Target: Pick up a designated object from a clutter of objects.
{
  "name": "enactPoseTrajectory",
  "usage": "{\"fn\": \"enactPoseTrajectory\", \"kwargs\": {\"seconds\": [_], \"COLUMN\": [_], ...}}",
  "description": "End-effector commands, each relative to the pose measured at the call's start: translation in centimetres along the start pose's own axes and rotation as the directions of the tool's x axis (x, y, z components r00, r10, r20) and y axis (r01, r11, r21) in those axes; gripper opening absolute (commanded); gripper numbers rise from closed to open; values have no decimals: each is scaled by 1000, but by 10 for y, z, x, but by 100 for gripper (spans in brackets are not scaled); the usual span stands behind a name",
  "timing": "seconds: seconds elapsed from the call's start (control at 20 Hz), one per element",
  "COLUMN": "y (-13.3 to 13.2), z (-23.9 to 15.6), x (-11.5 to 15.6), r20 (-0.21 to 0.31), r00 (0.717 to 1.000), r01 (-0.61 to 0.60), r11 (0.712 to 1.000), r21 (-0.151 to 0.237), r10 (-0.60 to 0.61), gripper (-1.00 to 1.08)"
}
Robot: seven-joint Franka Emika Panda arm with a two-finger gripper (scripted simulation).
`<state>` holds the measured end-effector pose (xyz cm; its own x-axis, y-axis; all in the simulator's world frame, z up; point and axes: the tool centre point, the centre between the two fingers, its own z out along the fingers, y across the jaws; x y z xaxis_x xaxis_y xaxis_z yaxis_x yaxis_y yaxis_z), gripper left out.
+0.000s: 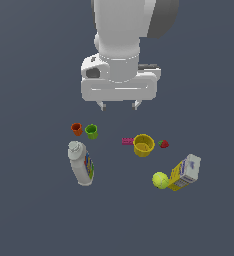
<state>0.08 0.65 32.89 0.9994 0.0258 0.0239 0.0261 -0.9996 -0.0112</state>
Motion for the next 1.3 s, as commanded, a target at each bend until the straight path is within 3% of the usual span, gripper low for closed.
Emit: {"fn": "enactPoseTrajectory", "kwargs": {"seconds": [0.0, 0.4, 0.7, 1.0, 1.25], "y": [0, 19, 15, -6, -40], "z": [0, 12, 15, 39, 75], "x": [0, -1, 0, 5, 9], "r20": [0, 4, 5, 8, 14], "r00": [1000, 998, 998, 1000, 994], "r01": [0, -69, -58, 8, 112], "r11": [1000, 998, 998, 1000, 994], "r21": [0, 12, 10, -4, -19], "r10": [0, 69, 58, -8, -111], "gripper": [100, 100, 100, 100, 100]}}
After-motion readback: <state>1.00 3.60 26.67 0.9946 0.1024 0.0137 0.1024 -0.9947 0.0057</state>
